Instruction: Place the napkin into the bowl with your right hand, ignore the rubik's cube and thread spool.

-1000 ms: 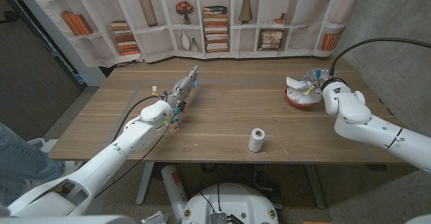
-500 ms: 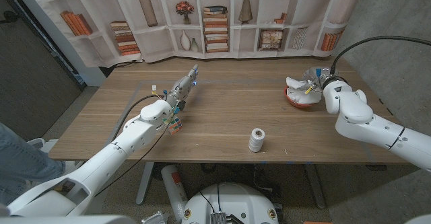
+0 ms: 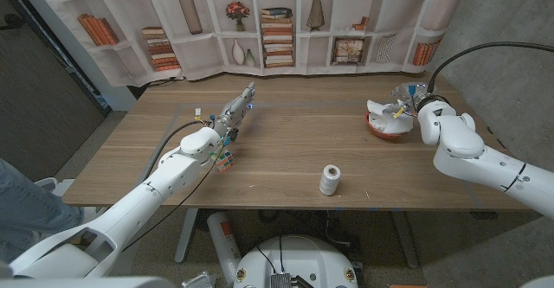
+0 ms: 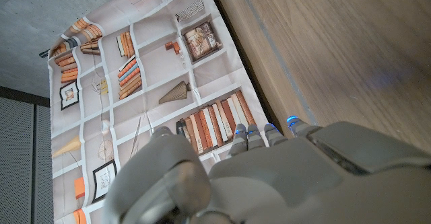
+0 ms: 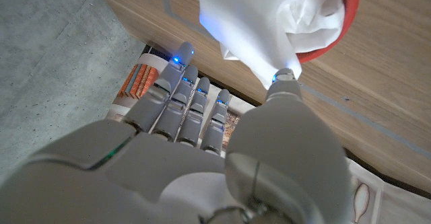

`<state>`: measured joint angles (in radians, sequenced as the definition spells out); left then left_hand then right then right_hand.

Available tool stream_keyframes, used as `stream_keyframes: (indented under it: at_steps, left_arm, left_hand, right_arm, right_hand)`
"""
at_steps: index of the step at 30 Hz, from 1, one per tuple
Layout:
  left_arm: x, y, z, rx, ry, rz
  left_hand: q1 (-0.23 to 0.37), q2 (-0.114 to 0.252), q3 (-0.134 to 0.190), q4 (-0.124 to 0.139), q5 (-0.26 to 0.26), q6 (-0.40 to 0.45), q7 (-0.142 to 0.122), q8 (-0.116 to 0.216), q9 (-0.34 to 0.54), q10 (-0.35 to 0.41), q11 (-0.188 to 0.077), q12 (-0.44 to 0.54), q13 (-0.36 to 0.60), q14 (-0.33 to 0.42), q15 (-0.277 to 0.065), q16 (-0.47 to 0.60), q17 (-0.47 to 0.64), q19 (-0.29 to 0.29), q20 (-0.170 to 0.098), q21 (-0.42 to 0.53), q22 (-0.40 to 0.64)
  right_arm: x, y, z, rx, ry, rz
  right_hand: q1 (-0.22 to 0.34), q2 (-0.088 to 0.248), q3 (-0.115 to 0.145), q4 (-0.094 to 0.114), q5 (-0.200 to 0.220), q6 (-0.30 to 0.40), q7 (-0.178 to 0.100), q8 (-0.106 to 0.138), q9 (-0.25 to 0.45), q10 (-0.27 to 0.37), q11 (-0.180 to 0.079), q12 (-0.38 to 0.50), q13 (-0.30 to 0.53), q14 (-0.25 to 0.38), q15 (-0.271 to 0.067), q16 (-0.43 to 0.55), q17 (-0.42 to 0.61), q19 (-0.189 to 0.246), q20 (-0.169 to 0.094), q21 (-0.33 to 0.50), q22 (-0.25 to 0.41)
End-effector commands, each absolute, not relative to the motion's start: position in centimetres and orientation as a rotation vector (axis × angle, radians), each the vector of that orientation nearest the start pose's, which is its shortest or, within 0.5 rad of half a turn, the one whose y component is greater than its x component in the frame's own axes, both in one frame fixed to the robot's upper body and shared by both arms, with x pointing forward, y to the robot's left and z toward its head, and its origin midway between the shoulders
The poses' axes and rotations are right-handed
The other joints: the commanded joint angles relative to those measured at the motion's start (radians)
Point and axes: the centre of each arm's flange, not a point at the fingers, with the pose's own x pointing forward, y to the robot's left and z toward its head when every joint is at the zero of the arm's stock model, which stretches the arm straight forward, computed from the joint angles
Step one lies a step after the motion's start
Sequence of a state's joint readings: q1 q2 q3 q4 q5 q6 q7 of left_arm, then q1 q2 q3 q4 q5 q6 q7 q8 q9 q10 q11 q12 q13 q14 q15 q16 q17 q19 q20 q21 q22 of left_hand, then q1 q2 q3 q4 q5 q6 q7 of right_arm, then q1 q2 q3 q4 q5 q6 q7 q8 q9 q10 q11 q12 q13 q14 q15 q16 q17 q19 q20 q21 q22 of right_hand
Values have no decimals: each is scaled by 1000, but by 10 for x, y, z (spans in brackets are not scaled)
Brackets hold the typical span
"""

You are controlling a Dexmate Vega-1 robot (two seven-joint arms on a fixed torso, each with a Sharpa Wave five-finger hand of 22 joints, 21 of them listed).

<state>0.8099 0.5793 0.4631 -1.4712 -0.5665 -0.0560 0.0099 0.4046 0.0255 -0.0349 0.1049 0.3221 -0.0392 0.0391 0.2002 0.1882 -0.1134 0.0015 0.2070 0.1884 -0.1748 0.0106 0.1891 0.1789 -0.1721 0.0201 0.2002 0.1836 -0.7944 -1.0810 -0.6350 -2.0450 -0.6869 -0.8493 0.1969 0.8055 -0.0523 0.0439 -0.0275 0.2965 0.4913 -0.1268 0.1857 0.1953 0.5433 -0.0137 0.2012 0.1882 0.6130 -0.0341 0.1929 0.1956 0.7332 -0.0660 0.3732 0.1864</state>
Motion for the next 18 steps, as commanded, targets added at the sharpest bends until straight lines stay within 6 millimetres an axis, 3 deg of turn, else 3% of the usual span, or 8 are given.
stream_keyframes:
  at_steps: [1,18]
  left_arm:
    - [646,238,-17,151,-468,-300]
    - [640,239,-18,154,-476,-292]
  left_hand:
    - [2,10,-6,1,-1,3,2,0,2,-5,-5,-2,2,-20,3,-1,4,-157,3,8,4]
    - [4,12,-9,0,-2,3,2,0,2,-5,-1,-2,2,-20,3,-1,4,-158,5,7,4]
  right_arm:
    - [542,-336,53,-1547,-239,-432]
    - [543,-328,55,-1476,-337,-434]
  right_hand:
    - [-13,8,-4,3,12,1,3,10,3,-1,1,7,2,9,-1,4,1,12,0,0,1]
    - [-23,19,-6,10,17,6,0,12,3,-5,-2,8,2,8,-1,3,2,16,-3,-3,2]
